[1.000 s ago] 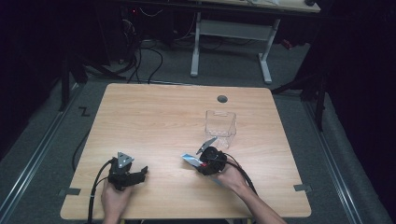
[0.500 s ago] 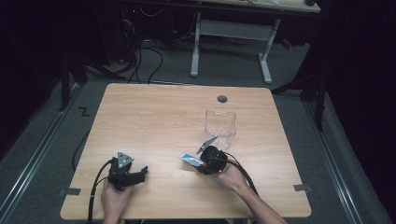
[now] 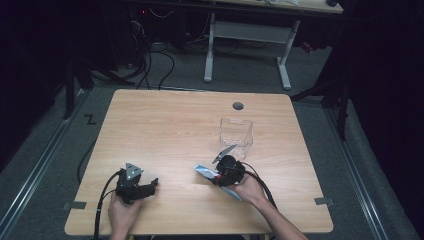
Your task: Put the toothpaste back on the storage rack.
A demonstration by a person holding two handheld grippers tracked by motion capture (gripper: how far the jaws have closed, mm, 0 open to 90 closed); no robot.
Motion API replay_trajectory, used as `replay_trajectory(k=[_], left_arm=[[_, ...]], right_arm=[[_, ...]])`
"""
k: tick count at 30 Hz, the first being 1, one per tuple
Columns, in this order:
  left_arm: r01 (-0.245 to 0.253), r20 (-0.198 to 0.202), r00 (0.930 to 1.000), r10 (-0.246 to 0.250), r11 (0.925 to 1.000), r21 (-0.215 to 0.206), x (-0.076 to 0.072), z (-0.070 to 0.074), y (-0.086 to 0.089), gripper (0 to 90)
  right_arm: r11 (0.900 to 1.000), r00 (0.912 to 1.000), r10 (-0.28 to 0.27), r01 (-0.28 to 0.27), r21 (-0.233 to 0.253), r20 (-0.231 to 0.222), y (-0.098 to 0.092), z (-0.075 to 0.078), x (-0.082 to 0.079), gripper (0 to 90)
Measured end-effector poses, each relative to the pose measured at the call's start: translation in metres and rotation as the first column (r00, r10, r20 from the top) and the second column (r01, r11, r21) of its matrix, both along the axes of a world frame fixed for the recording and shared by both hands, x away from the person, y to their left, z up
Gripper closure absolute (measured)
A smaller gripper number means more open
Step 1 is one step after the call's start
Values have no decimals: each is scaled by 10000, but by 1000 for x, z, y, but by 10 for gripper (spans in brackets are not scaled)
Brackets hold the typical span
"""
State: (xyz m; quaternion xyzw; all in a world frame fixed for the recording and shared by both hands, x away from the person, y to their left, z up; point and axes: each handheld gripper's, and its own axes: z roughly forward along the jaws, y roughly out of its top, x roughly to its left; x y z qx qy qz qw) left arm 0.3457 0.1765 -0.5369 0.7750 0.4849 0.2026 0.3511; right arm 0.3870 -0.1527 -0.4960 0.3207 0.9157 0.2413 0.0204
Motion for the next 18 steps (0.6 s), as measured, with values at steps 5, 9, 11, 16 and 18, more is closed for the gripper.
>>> replay_trajectory(k=[5,9,11,16,18], left_arm=[[0,2,10000,0,10000,0,0,0,0,226],[-15,8,10000,15,10000,-16,0,0,0,226],[-16,10,10000,16,10000,-15,0,0,0,226],[-7,8,10000,7,10000,3,0,0,0,226],[-7,9,10000,7,10000,3,0,0,0,226]], right_arm=[[9996,10000,-80,80,259,-19,-3,3,0,701],[9981,9998,-184,184,590,-14,-7,7,0,700],[9974,9998,-214,212,688,30,-8,8,-1,701],[9954,9996,-272,260,917,114,-12,12,-1,700],[9943,9996,-270,257,1039,112,-15,15,-2,700]])
